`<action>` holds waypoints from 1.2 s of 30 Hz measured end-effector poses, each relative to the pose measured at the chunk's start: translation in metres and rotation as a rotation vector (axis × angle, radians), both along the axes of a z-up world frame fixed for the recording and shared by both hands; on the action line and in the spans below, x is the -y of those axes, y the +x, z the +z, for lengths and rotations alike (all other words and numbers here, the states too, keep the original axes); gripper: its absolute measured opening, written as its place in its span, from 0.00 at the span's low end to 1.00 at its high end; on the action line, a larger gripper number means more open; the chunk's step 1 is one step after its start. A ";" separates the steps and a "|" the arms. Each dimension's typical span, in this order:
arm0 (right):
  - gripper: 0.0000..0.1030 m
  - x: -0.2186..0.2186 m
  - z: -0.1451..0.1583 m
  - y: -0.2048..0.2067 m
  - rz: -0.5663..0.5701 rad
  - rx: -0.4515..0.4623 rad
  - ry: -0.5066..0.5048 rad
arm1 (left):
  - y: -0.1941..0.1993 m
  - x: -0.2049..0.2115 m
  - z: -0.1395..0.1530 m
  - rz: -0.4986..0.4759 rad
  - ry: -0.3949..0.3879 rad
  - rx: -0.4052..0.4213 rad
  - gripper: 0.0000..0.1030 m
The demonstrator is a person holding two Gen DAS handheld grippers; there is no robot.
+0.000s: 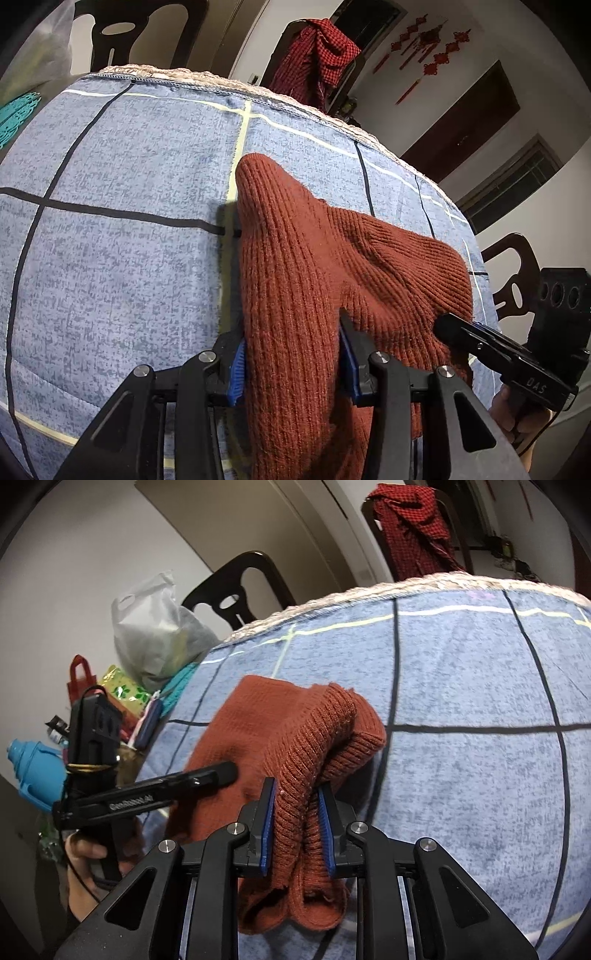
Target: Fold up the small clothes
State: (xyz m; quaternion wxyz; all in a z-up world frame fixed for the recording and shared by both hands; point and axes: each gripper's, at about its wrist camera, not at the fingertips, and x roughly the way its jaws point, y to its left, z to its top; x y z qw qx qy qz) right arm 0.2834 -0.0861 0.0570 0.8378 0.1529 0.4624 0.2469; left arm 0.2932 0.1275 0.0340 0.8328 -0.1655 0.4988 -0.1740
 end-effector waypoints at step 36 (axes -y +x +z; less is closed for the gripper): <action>0.47 -0.031 -0.012 -0.130 -0.120 0.168 -0.415 | -0.146 0.008 -0.008 0.167 0.381 0.136 0.81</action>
